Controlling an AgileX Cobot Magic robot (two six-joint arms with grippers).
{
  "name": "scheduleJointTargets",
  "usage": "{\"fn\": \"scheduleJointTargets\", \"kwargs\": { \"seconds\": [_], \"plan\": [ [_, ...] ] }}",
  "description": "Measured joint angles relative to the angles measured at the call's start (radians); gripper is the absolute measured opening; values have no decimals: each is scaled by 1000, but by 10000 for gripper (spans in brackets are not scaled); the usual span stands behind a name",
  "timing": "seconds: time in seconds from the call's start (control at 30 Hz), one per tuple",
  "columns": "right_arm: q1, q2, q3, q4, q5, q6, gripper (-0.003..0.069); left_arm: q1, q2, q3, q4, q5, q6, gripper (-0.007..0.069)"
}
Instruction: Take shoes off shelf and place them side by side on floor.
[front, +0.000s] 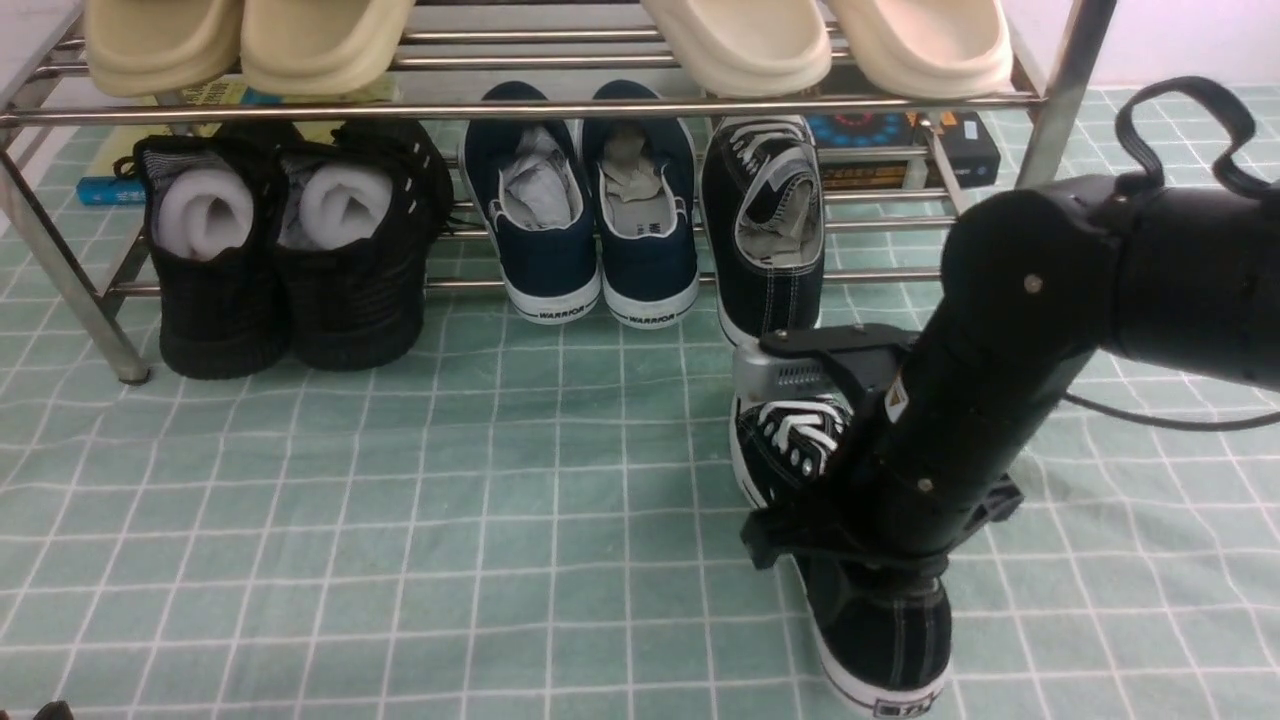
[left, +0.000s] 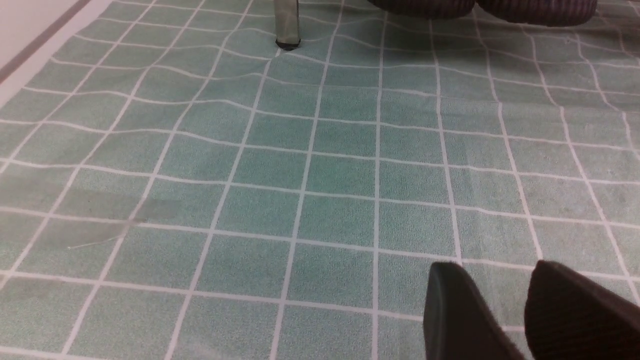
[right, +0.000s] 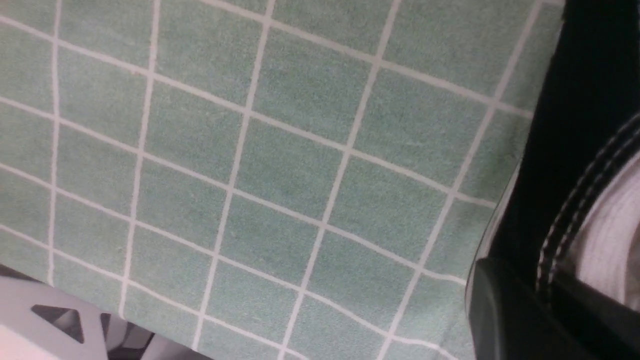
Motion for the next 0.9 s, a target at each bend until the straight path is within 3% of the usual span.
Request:
{"fn": "scheduleJointTargets", "kwargs": {
  "seconds": [0.1, 0.23, 0.37, 0.4, 0.57, 0.9],
  "plan": [
    [8, 1, -2, 26, -1, -4, 118, 0, 0, 0, 0, 0, 0, 242],
    [10, 1, -22, 58, 71, -39, 297, 0, 0, 0, 0, 0, 0, 242],
    [10, 1, -95, 41, 171, -41, 412, 0, 0, 0, 0, 0, 0, 242],
    [10, 1, -157, 15, 215, -43, 468, 0, 0, 0, 0, 0, 0, 242],
    [10, 1, -359, -121, 207, -46, 537, 0, 0, 0, 0, 0, 0, 242],
    [10, 119, -602, -324, 57, -46, 540, 0, 0, 0, 0, 0, 0, 242]
  ]
}}
